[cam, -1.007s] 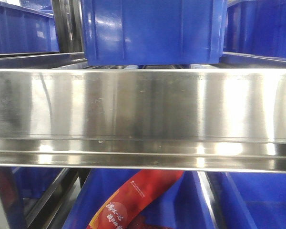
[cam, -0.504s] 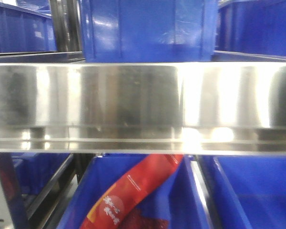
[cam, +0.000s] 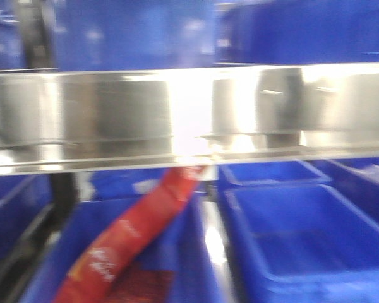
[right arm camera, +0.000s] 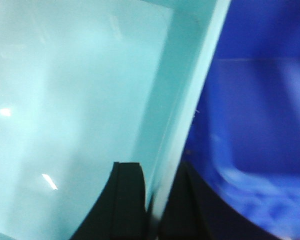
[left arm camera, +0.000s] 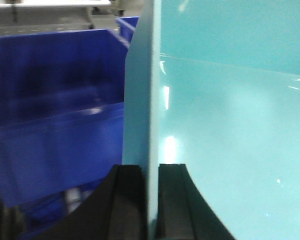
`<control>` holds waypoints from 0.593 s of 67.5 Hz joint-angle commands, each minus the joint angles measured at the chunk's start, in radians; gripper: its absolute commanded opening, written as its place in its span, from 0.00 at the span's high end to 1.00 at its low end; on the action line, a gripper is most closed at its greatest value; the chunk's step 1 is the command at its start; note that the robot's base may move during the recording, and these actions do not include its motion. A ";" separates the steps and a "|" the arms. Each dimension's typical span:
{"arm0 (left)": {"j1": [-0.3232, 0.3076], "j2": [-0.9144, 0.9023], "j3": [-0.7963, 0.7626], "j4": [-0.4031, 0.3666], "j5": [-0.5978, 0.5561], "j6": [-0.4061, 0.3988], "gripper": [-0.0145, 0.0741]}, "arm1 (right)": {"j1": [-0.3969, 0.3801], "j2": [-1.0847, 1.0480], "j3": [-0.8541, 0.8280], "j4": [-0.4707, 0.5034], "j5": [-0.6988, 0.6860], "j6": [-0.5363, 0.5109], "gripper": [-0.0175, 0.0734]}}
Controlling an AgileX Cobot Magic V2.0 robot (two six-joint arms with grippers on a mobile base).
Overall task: Fetch blue bin and place on conveyor start
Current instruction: 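Hold the bin with both grippers while the base turns and drives away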
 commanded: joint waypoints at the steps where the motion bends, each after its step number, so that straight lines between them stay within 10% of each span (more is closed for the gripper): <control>1: 0.009 -0.013 -0.009 -0.002 -0.080 -0.002 0.96 | -0.010 -0.015 -0.002 -0.046 -0.009 -0.030 0.97; 40: 0.009 -0.013 -0.009 -0.002 -0.080 -0.002 0.96 | -0.010 -0.015 -0.002 -0.046 -0.009 -0.030 0.97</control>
